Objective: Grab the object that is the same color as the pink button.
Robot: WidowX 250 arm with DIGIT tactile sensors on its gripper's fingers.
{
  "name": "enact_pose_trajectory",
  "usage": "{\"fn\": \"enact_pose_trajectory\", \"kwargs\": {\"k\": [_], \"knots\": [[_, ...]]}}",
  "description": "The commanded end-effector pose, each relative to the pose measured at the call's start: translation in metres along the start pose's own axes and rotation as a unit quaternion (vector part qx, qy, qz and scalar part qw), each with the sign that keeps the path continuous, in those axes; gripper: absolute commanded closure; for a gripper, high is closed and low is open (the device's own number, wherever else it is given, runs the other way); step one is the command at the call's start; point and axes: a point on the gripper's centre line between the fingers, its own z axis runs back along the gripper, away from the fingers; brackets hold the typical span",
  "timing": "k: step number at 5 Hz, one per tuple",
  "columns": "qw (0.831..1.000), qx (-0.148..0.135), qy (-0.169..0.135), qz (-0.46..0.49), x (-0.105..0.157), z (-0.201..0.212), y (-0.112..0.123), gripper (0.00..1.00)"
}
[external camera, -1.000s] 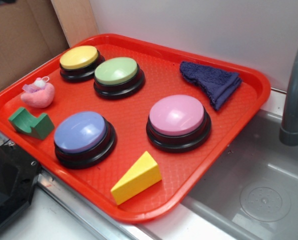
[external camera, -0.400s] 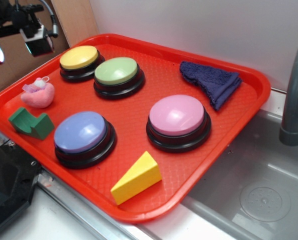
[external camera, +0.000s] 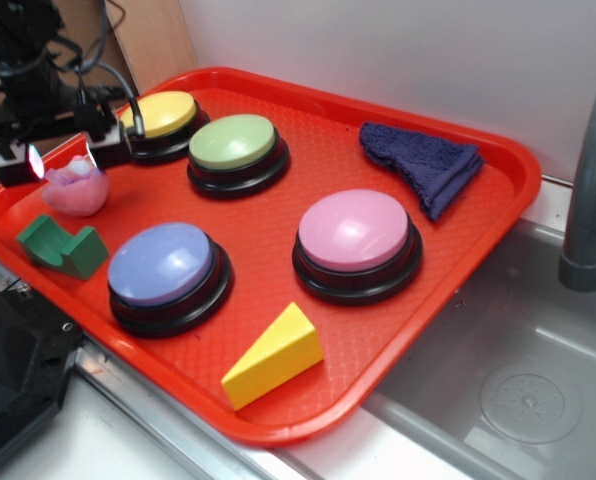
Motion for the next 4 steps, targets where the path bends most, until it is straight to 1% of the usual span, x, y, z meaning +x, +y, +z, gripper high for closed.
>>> {"fn": "enact_pose_trajectory", "kwargs": {"k": [1, 2, 3, 4], "knots": [[1.0, -0.014, 0.004, -0.007, 0.009, -0.028, 0.013, 0.0], [1.0, -0.02, -0.003, -0.002, 0.012, -0.029, 0.014, 0.21], [1.0, -0.031, -0.006, 0.0, 0.012, -0.026, 0.013, 1.0], [0.999, -0.04, -0.011, -0.02, 0.016, -0.013, 0.009, 1.0]]}}
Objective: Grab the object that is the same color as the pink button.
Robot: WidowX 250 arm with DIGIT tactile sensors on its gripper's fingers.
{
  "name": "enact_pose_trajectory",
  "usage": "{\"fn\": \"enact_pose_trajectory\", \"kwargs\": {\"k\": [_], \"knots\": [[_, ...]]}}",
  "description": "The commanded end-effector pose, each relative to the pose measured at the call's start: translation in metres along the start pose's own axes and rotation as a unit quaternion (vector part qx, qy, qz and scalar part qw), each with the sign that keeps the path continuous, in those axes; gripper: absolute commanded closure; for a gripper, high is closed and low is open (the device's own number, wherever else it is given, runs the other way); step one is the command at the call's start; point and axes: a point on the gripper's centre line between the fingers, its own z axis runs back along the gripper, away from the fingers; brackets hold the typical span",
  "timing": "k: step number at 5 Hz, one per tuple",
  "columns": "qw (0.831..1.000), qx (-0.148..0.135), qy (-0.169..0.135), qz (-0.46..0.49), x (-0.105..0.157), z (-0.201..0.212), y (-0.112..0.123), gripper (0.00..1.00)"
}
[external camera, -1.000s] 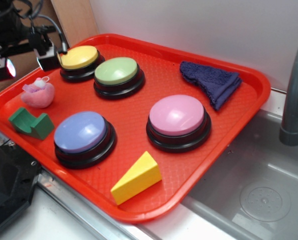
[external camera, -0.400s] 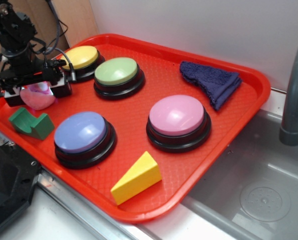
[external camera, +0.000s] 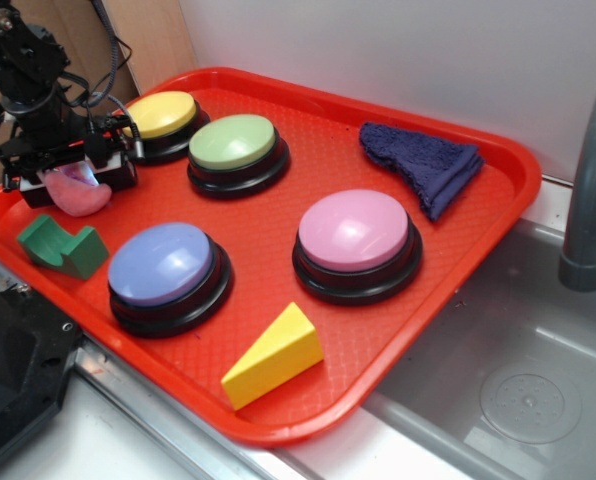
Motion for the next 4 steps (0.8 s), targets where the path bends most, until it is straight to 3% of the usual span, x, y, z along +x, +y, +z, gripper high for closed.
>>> {"fn": "enact_pose_trajectory", "kwargs": {"k": [1, 2, 3, 4], "knots": [[0.996, -0.031, -0.02, -0.076, 0.029, 0.058, -0.012, 1.0], [0.981, -0.034, -0.007, -0.19, 0.038, 0.101, -0.044, 1.0], [0.951, -0.084, 0.048, -0.292, 0.023, 0.145, -0.082, 1.0], [0.94, -0.116, 0.039, -0.317, 0.007, 0.181, -0.097, 1.0]]}}
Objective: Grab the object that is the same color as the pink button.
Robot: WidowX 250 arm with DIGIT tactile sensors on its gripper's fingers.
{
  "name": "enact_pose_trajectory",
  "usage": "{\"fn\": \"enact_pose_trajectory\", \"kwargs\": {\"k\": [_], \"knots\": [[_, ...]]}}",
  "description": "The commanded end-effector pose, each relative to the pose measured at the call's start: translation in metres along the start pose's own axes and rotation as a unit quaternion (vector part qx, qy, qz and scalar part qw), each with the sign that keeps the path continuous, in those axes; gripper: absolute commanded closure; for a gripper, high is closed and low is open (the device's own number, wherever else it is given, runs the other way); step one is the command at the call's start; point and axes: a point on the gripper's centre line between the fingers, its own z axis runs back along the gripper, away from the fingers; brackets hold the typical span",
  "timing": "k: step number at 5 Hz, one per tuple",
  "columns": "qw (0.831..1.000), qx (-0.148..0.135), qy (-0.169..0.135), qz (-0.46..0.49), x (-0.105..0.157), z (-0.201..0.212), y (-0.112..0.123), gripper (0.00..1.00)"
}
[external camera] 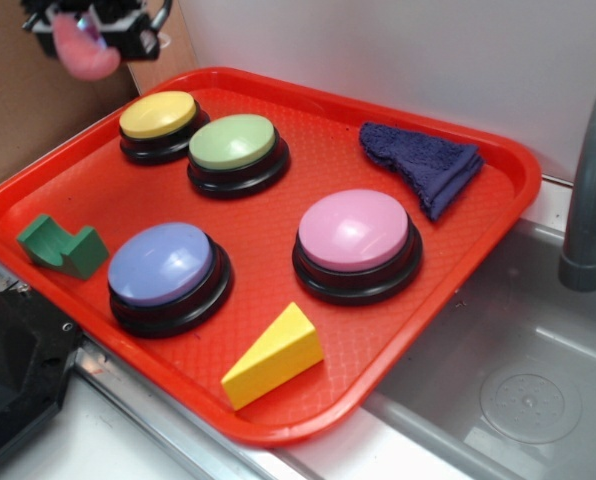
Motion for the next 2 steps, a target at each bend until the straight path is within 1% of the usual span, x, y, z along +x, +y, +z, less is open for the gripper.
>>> {"fn": "enact_pose_trajectory", "kwargs": {"k": [1, 2], "knots": [[0.994, -0.061, -0.04, -0.086, -0.0146, 0.0601, -0.0383, 1.0], [0.994, -0.043, -0.031, -0.098, -0.0167, 0.0509, -0.0376, 1.0]]}}
